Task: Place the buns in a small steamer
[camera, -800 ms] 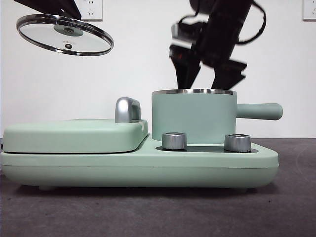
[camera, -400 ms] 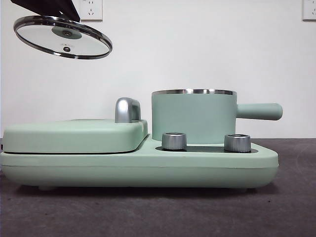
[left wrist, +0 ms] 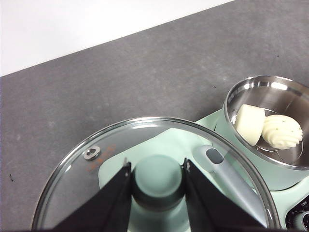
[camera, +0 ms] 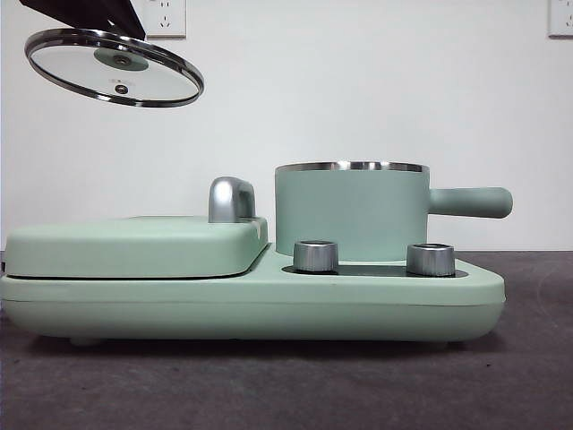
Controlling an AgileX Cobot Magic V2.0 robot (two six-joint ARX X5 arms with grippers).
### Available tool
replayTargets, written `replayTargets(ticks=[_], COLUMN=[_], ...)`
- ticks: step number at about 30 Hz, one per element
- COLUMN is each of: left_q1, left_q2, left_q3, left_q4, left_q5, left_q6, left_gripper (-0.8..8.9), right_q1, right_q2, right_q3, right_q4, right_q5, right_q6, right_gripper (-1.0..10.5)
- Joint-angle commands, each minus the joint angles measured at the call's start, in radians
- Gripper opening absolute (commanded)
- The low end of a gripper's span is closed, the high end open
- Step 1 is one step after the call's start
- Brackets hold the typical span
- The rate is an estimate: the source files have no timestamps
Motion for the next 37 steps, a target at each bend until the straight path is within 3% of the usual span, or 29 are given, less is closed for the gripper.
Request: replayTargets(ticks=[1, 11, 27, 37], left_q1=[-0.017, -0.137, -0.348, -0.372], left_q2=[0.003, 0.055, 0.317, 0.420], left_q3=[0.017, 0.017, 0.021, 0.031], left_q4=[0.035, 0.113, 0.539, 0.622], left_q5=[0.004, 0.003, 0.003, 0.003], left_q6=[-0.001, -0.018, -0.028, -0.027], left_gripper=[0.14, 0.14, 0.14, 0.14], right_q1=[0.016, 0.048, 0.063, 0.063], right_q2=[-0.082, -0.334, -0.405, -0.404], right_q3=[-0.100, -0.296, -0.296, -0.296], right_q4=[0.000, -0.184, -0.255, -0.255], right_q5=[0.019, 0.030, 0.022, 0.024], right_q6=[0.031, 0.182, 0.225, 0.224], right_gripper=[3.3, 3.3, 3.3, 3.3])
